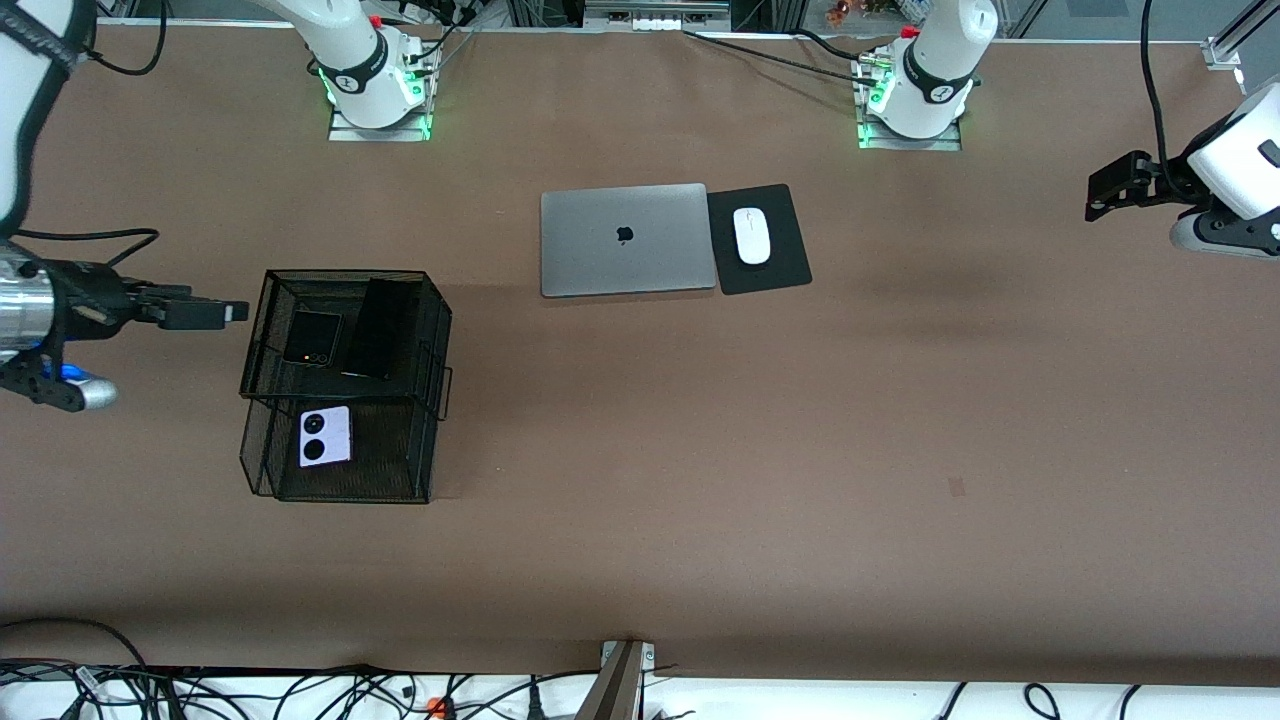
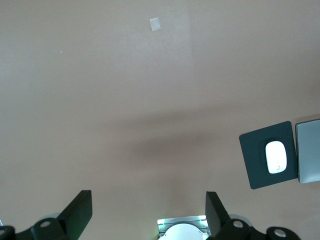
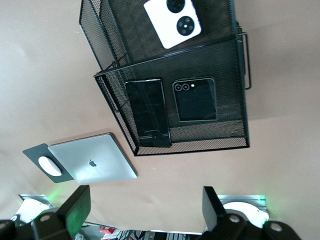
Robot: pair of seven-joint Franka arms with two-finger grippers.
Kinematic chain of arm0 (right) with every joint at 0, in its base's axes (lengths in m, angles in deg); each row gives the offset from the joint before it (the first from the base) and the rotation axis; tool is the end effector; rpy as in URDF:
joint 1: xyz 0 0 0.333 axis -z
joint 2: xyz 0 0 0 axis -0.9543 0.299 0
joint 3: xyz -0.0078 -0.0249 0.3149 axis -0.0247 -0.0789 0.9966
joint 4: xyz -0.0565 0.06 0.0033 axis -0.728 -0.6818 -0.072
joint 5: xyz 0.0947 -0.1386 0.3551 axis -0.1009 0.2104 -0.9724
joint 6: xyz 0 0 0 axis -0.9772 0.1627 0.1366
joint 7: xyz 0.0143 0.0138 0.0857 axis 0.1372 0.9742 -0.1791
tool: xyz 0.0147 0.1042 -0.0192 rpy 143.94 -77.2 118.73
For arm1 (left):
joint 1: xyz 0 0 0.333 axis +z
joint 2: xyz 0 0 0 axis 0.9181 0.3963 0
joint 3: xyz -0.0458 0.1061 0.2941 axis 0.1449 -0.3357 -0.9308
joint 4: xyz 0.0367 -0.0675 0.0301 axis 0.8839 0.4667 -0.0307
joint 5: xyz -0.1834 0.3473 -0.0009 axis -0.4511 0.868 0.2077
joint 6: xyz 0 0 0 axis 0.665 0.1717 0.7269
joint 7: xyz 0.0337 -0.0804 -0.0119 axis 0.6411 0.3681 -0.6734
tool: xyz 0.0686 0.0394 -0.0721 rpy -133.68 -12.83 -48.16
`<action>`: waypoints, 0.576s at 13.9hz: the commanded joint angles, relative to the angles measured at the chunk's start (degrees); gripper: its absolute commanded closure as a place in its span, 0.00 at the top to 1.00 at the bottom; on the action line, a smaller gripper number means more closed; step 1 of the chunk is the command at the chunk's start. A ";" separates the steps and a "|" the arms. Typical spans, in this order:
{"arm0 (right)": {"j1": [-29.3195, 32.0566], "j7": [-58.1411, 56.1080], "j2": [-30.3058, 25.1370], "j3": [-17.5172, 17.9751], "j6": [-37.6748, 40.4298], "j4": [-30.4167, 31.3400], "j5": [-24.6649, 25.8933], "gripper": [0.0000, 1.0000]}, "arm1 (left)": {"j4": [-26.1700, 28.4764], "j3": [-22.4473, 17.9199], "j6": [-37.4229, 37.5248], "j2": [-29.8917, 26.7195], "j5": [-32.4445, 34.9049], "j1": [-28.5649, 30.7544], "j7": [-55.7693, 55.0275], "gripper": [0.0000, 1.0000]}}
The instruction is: Place phones with both arms
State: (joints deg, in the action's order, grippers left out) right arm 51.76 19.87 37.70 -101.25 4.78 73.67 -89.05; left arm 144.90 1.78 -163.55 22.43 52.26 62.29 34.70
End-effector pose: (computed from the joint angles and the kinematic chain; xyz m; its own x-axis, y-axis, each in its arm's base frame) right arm 0.6474 -0.0150 0.5151 0.8797 -0.1913 -0.4353 -0.3093 -0.9255 -0.2184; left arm 0.5400 -0.0076 0.6152 0.9770 -0.1318 -0.1675 -0.1378 -0.9901 -0.0247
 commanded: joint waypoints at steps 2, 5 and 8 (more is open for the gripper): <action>2.47 -0.92 0.97 2.14 1.48 -3.72 -0.27 1.00 | 0.24 0.14 0.56 -0.55 -0.62 0.41 0.14 1.00; 9.30 -0.67 0.18 15.80 0.08 -9.07 11.53 1.00 | 0.24 0.14 0.56 -0.55 -0.62 0.41 0.14 1.00; 16.16 -0.05 -4.73 35.14 -5.62 -7.78 29.57 0.99 | 0.24 0.14 0.56 -0.55 -0.62 0.41 0.14 1.00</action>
State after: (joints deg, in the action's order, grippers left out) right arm 63.08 19.39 36.23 -76.72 1.57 65.81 -67.12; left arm 144.90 1.77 -163.55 22.43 52.26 62.29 34.70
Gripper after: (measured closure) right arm 0.004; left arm 0.000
